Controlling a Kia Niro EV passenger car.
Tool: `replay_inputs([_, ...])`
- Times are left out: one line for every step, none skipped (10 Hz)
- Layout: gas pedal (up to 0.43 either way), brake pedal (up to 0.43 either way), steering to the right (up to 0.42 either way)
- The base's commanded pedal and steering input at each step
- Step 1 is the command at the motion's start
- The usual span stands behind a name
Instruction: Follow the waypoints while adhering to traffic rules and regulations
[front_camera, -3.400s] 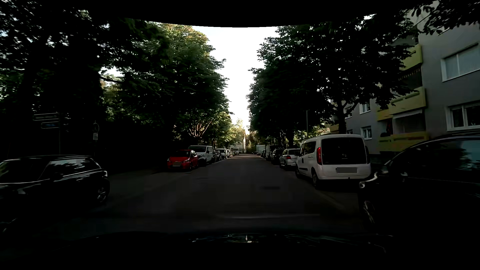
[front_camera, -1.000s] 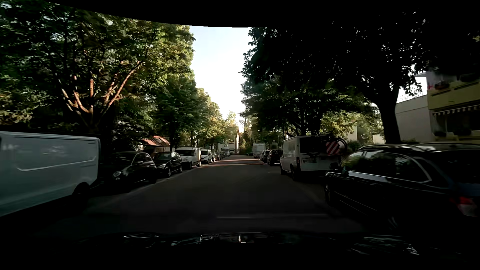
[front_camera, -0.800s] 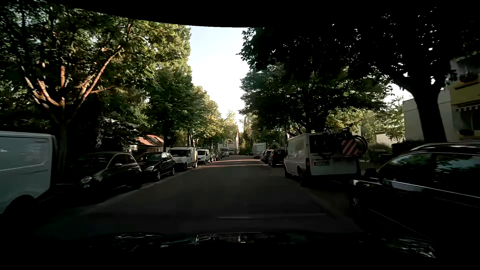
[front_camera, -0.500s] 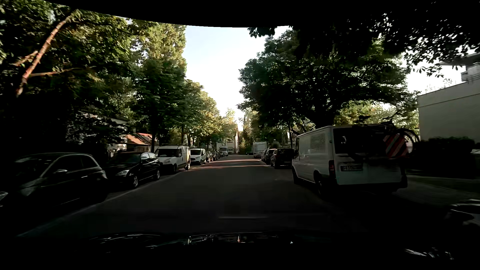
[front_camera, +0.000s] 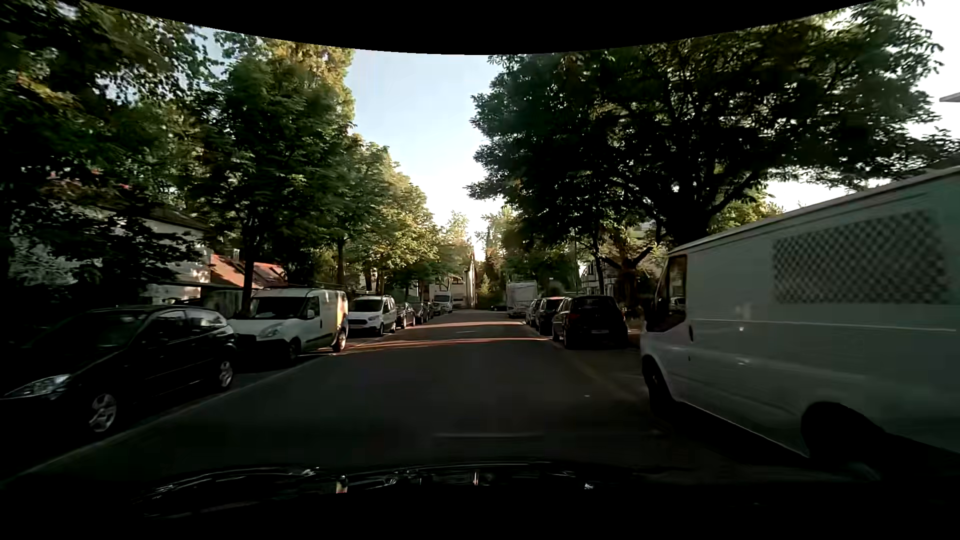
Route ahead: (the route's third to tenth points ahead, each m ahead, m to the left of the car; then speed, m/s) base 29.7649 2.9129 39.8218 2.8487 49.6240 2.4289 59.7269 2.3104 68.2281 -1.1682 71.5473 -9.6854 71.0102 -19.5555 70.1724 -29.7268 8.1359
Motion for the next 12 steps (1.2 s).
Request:
replay_inputs([0.079,0.0,-0.002])
replay_inputs([0.079,0.0,-0.003])
replay_inputs([0.079,0.0,-0.003])
replay_inputs([0.079,0.0,-0.003])
replay_inputs([0.067,0.0,-0.003])
replay_inputs([0.067,0.0,-0.004])
replay_inputs([0.067,0.0,-0.003])
replay_inputs([0.067,0.0,-0.004])
replay_inputs([0.067,0.0,-0.004])
replay_inputs([0.067,0.0,-0.004])
replay_inputs([0.067,0.0,-0.004])
replay_inputs([0.067,0.0,-0.005])
